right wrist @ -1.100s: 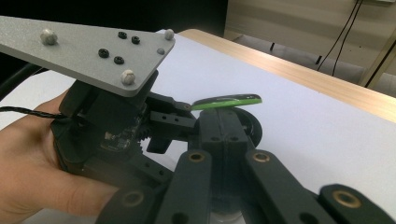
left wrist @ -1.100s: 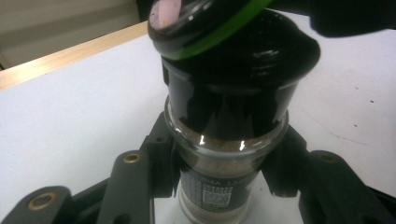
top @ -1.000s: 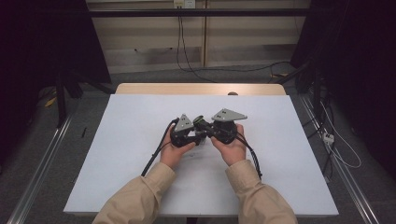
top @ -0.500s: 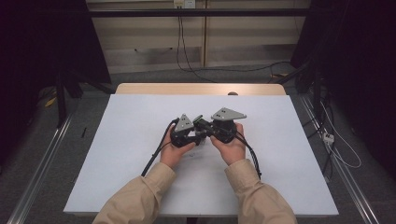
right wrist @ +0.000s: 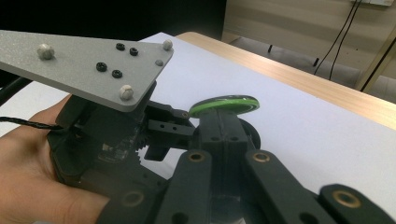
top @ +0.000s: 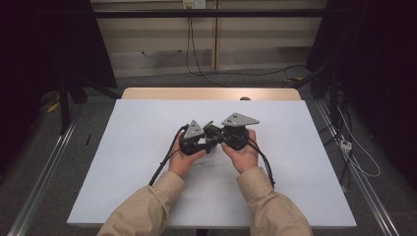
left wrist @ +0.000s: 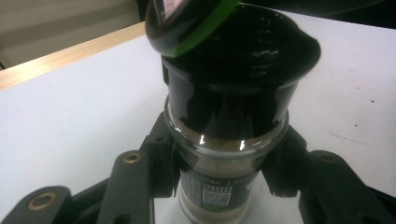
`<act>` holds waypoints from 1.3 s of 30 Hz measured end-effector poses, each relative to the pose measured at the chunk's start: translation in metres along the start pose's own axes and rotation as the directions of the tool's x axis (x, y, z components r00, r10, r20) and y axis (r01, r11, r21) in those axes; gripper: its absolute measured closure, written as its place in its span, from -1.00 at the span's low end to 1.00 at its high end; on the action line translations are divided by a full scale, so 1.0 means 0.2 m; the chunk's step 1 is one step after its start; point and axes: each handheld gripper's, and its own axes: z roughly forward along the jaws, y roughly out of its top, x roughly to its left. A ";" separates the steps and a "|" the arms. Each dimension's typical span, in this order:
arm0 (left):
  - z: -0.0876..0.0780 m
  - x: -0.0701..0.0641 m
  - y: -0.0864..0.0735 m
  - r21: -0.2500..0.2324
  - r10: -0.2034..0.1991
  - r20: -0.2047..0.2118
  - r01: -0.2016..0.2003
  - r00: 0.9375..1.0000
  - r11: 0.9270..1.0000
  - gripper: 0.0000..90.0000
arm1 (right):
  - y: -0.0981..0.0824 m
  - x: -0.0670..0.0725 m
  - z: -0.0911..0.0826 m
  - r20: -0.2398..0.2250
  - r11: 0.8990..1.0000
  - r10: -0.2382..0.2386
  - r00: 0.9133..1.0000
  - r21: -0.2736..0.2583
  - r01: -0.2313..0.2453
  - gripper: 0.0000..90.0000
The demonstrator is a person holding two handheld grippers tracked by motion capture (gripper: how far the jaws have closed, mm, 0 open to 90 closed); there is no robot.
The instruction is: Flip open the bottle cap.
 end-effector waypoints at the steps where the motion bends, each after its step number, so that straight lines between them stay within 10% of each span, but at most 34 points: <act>1: 0.00 0.00 0.00 0.000 0.000 0.000 0.000 1.000 1.000 0.19 | 0.00 0.00 0.00 0.001 1.000 0.001 1.000 0.000 -0.001 1.00; 39: 0.00 0.00 0.00 0.002 0.001 -0.003 -0.001 1.000 1.000 0.19 | 0.03 0.00 0.01 0.003 1.000 -0.006 1.000 -0.002 0.006 1.00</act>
